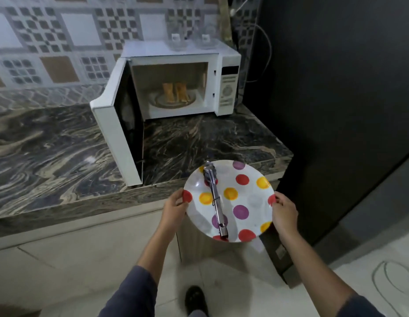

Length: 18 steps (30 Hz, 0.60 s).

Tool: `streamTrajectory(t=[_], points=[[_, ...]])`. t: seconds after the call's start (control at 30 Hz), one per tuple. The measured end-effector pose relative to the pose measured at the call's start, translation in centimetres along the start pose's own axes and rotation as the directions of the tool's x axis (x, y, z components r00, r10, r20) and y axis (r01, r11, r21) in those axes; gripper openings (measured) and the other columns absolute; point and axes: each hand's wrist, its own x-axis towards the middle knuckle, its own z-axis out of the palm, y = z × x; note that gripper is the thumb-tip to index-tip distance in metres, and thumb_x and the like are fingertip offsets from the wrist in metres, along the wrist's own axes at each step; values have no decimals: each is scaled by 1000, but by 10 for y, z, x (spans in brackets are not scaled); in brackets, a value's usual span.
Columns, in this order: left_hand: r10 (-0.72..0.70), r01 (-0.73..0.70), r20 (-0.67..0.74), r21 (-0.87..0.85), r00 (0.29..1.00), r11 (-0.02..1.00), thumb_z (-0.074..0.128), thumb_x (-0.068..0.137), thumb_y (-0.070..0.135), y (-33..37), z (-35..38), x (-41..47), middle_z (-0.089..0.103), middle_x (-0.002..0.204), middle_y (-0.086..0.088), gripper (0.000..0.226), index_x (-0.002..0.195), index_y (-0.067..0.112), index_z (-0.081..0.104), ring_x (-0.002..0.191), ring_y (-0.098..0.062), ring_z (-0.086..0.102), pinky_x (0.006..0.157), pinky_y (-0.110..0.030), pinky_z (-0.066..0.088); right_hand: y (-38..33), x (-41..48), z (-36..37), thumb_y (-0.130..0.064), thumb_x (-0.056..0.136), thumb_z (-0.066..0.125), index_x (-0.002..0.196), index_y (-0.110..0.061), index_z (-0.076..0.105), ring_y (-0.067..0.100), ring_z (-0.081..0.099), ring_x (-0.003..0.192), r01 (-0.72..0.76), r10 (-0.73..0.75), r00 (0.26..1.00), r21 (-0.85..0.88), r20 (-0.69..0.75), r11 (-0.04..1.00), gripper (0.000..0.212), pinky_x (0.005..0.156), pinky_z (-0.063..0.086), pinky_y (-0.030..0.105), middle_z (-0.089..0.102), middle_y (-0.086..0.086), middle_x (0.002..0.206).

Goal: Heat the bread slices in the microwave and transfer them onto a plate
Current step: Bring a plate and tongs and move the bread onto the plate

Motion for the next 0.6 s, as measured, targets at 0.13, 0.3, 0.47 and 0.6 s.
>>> streamTrajectory(t=[0.13,0.3,0.47,0.6], points=[[30,-30,-22,1,999,1000,44,89,-9,21,8,56,60,90,4,31,106,15,54,85,-14,59,70,-25,52,-28,53,26,-7,93,43,92,-13,63,18,55,78,21,-21,1000,-4,-6,1000,21,67,46,30,60,5,84],[81,-82,-54,1,995,997,49,87,-7,40,8,147,63,90,1,25,97,14,61,87,-17,59,75,-28,50,-63,125,74,-12,93,46,100,-14,65,24,59,89,82,-81,996,-48,29,995,21,78,50,38,64,5,89],[110,-109,-104,15,989,994,54,85,-4,52,4,218,66,90,7,29,105,17,62,84,-8,61,69,-15,51,-84,196,124,-16,93,47,107,-14,64,29,61,93,116,-108,989,-78,99,990,22,79,52,41,67,10,99],[58,-53,-158,37,986,998,54,85,-5,48,2,258,66,86,5,24,101,10,63,77,-8,60,60,-5,47,-93,236,157,-13,94,47,108,-10,65,24,59,88,140,-124,985,-138,119,981,23,74,51,36,66,12,101]])
